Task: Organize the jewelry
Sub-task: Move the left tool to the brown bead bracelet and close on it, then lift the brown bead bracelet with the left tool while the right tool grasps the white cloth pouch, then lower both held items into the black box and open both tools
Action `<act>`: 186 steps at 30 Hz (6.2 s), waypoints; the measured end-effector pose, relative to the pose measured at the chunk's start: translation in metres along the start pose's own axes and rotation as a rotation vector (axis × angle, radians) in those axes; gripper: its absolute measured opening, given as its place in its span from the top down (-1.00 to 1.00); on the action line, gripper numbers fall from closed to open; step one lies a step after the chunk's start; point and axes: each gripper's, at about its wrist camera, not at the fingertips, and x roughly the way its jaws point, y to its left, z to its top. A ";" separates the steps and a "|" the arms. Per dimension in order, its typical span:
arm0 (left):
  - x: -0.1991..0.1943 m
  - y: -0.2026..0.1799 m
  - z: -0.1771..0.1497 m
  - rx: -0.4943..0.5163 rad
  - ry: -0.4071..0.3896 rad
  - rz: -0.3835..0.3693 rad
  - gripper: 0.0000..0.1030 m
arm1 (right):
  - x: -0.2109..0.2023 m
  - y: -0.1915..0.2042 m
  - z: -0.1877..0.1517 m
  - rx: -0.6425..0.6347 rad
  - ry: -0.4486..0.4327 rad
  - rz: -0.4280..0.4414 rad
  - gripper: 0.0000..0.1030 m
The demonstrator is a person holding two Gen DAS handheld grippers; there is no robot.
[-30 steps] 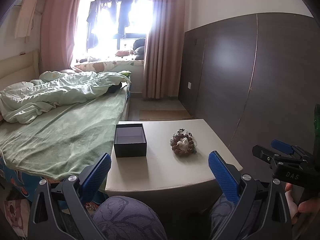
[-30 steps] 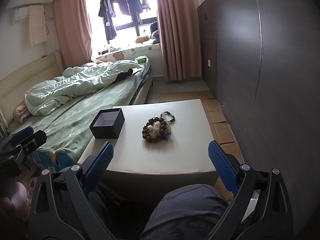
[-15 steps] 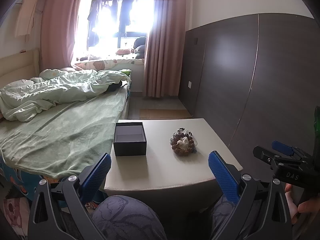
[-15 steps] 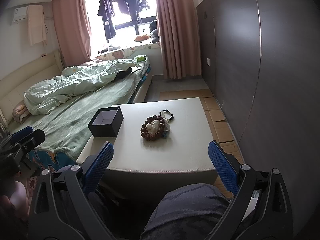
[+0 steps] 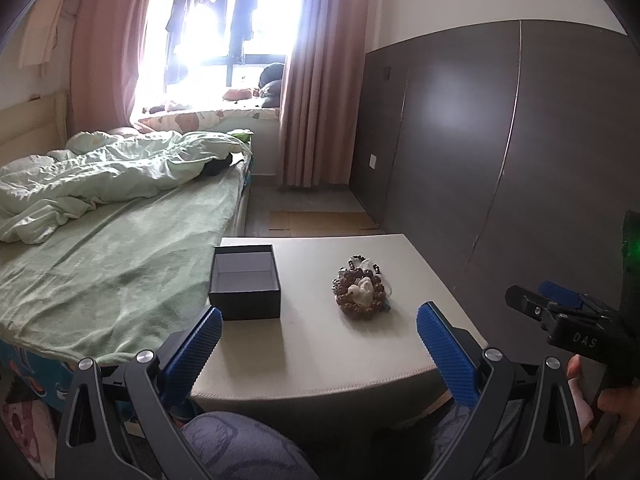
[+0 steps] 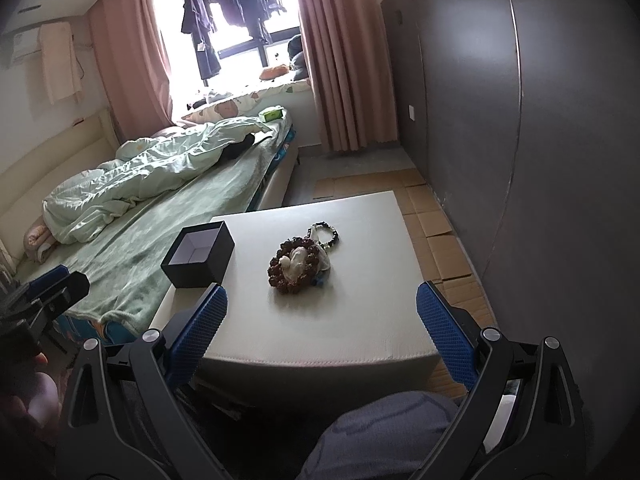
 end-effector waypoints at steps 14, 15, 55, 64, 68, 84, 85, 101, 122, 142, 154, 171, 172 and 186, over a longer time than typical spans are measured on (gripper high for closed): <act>0.081 -0.002 0.010 -0.026 0.122 -0.096 -0.53 | 0.082 -0.026 0.019 0.123 0.148 0.086 -0.30; 0.085 -0.001 0.009 -0.029 0.130 -0.101 -0.51 | 0.089 -0.027 0.020 0.132 0.160 0.094 -0.25; 0.321 0.006 -0.014 -0.118 0.513 -0.257 0.02 | 0.223 -0.078 0.026 0.500 0.378 0.292 0.15; 0.311 -0.001 -0.019 -0.069 0.493 -0.259 0.55 | 0.224 -0.075 0.024 0.481 0.395 0.291 0.14; 0.295 0.009 -0.016 -0.113 0.454 -0.269 0.60 | 0.223 -0.077 0.023 0.475 0.395 0.278 0.14; 0.242 0.036 0.023 -0.197 0.261 -0.280 0.67 | 0.247 -0.064 0.022 0.464 0.457 0.250 -0.21; 0.239 0.038 0.025 -0.201 0.258 -0.279 0.67 | 0.249 -0.062 0.023 0.461 0.456 0.251 -0.21; 0.188 0.057 0.043 -0.200 0.196 -0.256 0.67 | 0.260 -0.023 0.028 0.370 0.401 0.179 0.95; 0.113 0.105 0.106 -0.154 0.073 -0.082 0.67 | 0.219 0.024 0.132 0.298 0.080 0.566 0.95; 0.197 0.132 0.077 -0.232 0.202 -0.064 0.67 | 0.257 0.101 0.132 0.107 0.181 0.670 0.94; 0.207 0.150 0.066 -0.252 0.207 0.039 -0.35 | 0.271 0.121 0.101 0.051 0.265 0.643 0.94; 0.162 0.169 0.064 -0.299 0.178 0.125 -0.77 | 0.262 0.102 0.089 0.120 0.323 0.550 -0.65; 0.160 0.167 0.064 -0.301 0.177 0.120 -0.77 | 0.260 0.092 0.088 0.138 0.321 0.533 -0.65; 0.163 0.104 0.075 -0.252 0.169 0.029 -0.79 | 0.230 -0.013 0.071 0.301 0.313 0.327 -0.65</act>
